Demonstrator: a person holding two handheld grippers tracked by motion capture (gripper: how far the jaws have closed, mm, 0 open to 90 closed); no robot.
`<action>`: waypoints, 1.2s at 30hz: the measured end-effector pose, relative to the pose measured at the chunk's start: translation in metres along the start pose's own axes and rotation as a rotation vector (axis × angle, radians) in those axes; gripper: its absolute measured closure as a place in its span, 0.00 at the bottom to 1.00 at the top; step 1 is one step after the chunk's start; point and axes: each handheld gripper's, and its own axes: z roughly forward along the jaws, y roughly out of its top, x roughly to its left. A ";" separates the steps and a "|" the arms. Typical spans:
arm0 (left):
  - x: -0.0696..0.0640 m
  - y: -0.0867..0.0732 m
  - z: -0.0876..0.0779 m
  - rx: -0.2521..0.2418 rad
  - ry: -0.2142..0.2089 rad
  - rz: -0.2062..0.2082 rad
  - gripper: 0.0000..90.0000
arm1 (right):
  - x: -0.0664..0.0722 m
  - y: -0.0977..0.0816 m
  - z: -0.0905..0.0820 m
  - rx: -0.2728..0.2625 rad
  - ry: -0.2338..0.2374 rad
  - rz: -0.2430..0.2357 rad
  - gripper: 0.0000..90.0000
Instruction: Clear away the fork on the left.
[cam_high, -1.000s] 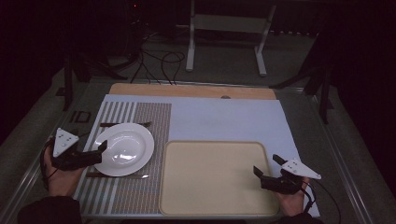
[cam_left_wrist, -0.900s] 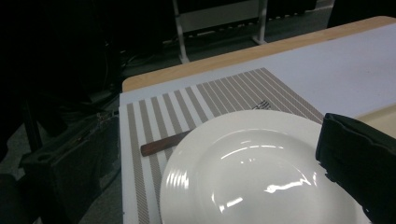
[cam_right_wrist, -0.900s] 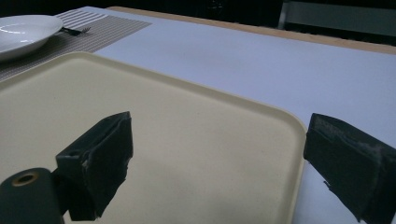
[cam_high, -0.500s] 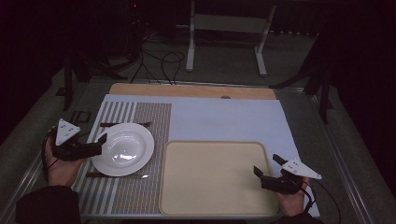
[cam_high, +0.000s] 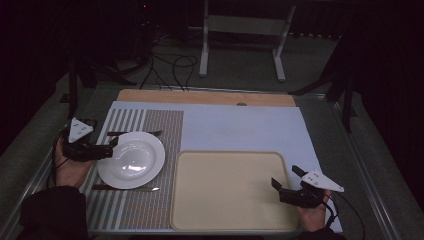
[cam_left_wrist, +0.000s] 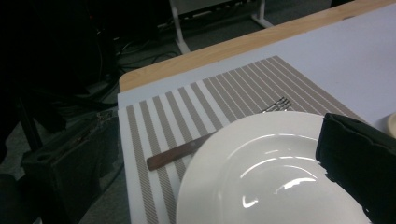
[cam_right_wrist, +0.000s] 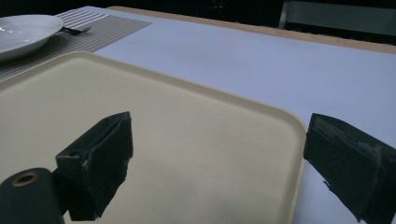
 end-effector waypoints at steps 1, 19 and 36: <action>0.001 0.001 0.002 0.001 0.001 0.000 0.00 | 0.000 0.000 0.000 0.000 0.000 0.000 0.09; 0.034 0.022 0.026 0.079 0.004 -0.009 0.00 | -0.001 0.000 0.001 0.004 0.004 -0.001 0.09; 0.058 0.020 0.074 0.209 0.000 0.016 0.00 | -0.001 -0.001 0.004 0.013 0.011 0.001 0.09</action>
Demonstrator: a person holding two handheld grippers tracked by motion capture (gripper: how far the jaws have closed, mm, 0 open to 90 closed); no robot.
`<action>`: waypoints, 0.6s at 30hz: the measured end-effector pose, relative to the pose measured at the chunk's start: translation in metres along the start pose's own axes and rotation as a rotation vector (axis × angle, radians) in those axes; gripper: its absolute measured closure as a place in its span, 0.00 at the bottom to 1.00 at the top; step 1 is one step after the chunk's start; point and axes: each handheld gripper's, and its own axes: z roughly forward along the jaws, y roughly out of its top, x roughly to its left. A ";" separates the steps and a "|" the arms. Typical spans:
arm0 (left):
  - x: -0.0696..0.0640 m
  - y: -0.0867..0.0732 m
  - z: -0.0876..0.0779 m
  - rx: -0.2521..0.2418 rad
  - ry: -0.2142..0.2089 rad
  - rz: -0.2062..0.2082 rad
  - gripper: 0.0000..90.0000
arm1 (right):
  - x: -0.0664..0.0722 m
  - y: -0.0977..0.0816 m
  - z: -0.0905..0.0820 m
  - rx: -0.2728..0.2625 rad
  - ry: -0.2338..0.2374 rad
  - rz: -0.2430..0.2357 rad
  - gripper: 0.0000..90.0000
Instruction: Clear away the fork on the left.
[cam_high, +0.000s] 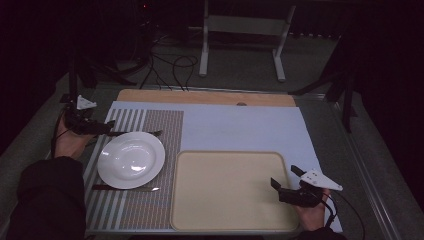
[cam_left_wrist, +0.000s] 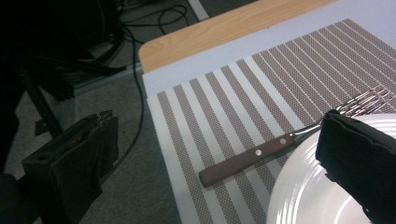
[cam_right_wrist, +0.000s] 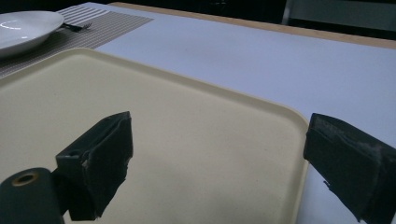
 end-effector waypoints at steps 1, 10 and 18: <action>0.001 0.000 0.003 0.009 0.000 -0.001 0.00 | 0.000 0.000 0.000 0.000 0.001 0.000 0.09; 0.011 -0.001 0.034 0.187 -0.002 -0.042 0.03 | 0.000 0.001 -0.001 -0.005 0.011 -0.002 0.09; 0.008 -0.004 0.060 0.297 -0.040 -0.024 0.14 | 0.000 0.000 0.001 0.006 0.017 -0.010 0.09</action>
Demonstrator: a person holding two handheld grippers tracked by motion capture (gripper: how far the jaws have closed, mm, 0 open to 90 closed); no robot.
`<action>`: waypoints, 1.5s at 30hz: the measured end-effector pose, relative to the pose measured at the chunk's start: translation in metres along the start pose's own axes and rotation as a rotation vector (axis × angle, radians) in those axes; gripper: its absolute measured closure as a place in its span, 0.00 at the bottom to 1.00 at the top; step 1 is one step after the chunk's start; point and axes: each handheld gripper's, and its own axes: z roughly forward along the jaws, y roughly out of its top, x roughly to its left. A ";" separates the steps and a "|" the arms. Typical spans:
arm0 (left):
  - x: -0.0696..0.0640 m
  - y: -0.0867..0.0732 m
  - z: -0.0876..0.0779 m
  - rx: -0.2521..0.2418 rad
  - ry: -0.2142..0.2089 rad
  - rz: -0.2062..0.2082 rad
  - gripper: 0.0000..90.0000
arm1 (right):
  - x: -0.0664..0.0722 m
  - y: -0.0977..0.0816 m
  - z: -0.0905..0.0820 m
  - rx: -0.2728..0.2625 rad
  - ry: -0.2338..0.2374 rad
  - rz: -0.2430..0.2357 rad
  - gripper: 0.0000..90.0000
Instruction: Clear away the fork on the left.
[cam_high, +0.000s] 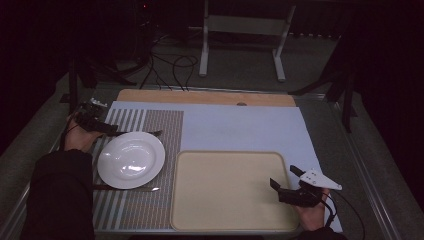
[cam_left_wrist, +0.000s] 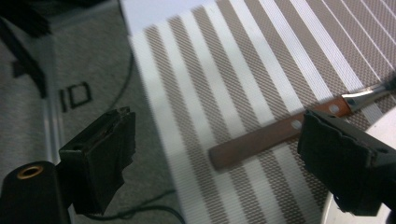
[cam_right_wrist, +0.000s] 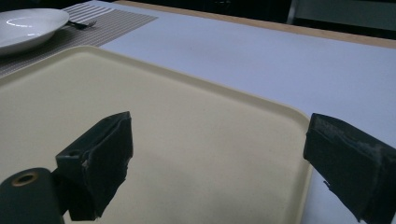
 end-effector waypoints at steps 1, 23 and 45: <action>0.000 0.000 0.000 0.000 0.000 0.000 0.14 | 0.000 0.000 0.000 0.002 0.000 0.001 0.09; -0.005 -0.006 0.024 0.026 -0.161 -0.002 0.45 | 0.001 -0.001 0.005 0.034 0.014 -0.005 0.09; 0.005 -0.013 0.022 0.068 -0.281 -0.082 0.70 | 0.001 -0.002 0.006 0.051 0.020 -0.007 0.09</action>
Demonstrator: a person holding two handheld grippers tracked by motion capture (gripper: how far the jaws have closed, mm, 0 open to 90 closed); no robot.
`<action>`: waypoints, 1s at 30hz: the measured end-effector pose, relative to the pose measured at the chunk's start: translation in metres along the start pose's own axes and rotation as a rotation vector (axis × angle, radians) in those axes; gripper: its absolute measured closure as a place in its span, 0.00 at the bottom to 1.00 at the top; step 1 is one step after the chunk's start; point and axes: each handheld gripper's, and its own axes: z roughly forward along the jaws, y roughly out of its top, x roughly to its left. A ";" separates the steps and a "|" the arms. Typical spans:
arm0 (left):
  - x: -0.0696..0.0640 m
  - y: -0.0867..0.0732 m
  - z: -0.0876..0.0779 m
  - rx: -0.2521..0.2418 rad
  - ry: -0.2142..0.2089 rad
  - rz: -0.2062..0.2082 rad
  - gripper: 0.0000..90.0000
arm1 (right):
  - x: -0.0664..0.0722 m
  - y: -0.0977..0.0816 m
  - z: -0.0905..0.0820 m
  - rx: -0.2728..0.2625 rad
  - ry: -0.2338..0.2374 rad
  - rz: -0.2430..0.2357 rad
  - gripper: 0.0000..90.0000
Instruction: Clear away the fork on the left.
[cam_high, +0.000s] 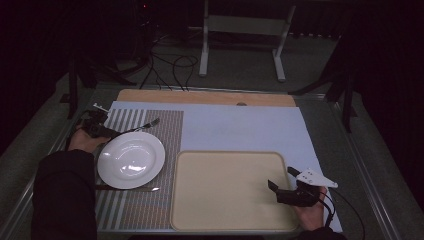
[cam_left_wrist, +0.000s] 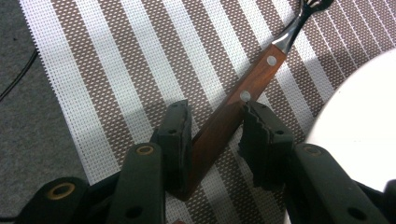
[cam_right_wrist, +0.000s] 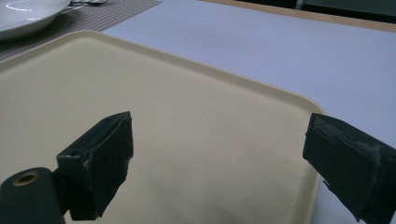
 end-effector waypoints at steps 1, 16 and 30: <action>0.000 0.000 0.000 0.000 0.000 0.000 0.72 | 0.000 0.000 0.000 0.002 0.000 0.001 0.09; -0.007 -0.005 0.003 -0.048 0.042 -0.032 0.83 | 0.000 0.000 0.003 0.019 0.004 -0.003 0.11; -0.015 -0.013 -0.003 -0.098 0.115 -0.100 0.84 | 0.000 0.000 0.001 0.011 0.004 0.008 0.11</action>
